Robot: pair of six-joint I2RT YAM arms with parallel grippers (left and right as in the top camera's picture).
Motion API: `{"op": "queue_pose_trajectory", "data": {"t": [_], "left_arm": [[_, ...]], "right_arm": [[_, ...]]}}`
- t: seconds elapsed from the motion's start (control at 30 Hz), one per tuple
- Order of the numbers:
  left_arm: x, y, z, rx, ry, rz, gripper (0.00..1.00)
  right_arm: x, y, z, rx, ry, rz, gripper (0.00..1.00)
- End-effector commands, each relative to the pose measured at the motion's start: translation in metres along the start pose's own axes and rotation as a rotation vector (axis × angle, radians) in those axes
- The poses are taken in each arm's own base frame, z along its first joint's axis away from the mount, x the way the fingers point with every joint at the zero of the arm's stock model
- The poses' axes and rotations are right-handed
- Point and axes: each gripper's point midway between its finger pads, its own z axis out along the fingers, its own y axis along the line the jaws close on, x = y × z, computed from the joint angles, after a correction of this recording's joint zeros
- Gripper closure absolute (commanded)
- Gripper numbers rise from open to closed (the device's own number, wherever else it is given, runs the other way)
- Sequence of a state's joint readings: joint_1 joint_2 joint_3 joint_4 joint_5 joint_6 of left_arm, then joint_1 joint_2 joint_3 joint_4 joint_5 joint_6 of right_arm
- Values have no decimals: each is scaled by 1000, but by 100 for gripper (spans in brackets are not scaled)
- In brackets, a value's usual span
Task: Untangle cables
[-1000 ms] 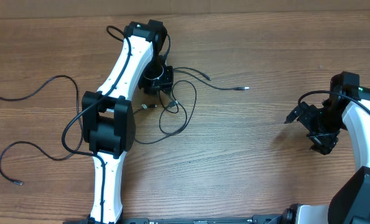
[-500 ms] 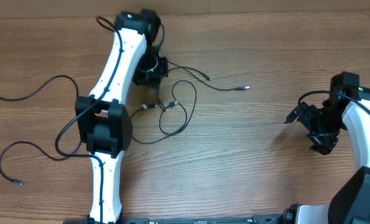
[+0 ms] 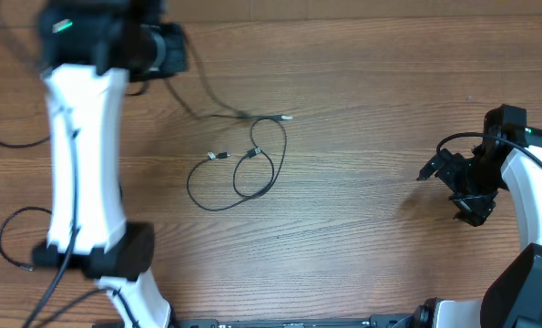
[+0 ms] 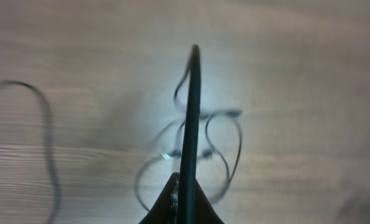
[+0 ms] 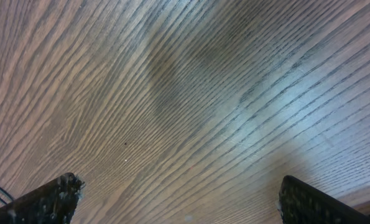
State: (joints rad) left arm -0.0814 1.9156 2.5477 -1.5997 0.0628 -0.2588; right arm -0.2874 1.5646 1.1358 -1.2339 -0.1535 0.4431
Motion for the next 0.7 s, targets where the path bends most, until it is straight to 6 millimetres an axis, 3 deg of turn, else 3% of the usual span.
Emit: {"op": "queue_pose_trajectory", "data": {"t": [0.0,0.2,0.47,0.67], "left_arm": [[-15,37,-43,-97,-134,-39,96],[-25,99,-92,-201,-270,-167,95],[-19,174,-115,-351,-302,-313,95],[-11,216,-131,-427,-322,-406,96]], "right_arm": [[-1,1,0,-5,1,-5,0],[-1,1,0,-6,-1,-5,0],[3,-3,8,2,13,-2,0],[4,-4,12,4,19,-1,0]]}}
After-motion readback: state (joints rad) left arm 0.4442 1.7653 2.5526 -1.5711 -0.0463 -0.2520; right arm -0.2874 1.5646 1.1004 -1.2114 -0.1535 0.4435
